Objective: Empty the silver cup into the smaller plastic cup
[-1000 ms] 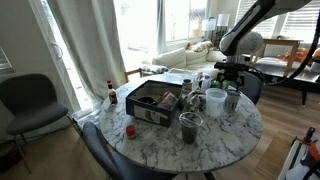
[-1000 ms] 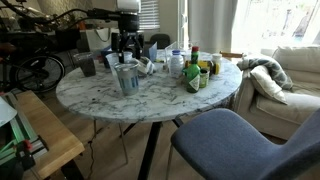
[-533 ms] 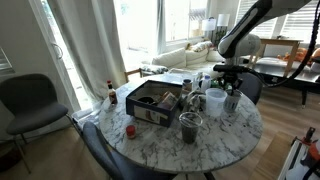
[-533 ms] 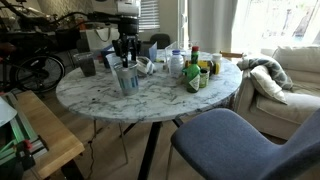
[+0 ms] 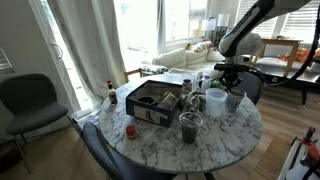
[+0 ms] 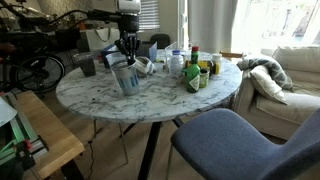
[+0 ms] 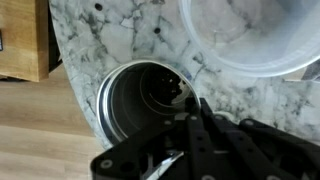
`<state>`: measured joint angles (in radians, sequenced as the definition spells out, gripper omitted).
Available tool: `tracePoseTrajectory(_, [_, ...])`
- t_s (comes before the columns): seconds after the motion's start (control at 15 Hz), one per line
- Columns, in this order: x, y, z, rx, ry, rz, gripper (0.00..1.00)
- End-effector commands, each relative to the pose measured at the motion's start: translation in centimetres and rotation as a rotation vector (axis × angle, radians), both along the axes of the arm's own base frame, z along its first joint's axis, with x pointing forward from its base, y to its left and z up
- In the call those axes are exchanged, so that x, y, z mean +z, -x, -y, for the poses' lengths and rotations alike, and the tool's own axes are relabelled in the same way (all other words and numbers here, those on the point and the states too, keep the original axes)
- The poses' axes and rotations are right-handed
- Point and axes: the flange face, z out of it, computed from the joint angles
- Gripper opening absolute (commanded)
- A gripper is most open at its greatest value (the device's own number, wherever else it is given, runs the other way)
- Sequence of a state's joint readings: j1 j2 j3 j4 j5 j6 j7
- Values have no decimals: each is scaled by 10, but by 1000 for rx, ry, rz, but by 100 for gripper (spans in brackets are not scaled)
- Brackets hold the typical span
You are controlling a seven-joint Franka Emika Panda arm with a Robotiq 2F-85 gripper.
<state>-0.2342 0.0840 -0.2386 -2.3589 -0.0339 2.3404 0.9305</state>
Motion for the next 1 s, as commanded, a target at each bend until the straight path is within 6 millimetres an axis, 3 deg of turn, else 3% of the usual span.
tracePoseTrajectory(0.0, [33, 8, 0, 142, 71, 40, 1])
tracePoseTrajectory(0.27, [98, 12, -15, 342, 167, 64, 1])
tracePoseTrajectory(0.47, [158, 17, -50, 497, 229, 76, 1])
tracePoseTrajectory(0.73, [224, 27, -138, 712, 275, 95, 1])
tracePoseTrajectory(0.93, [260, 35, -224, 882, 332, 113, 1])
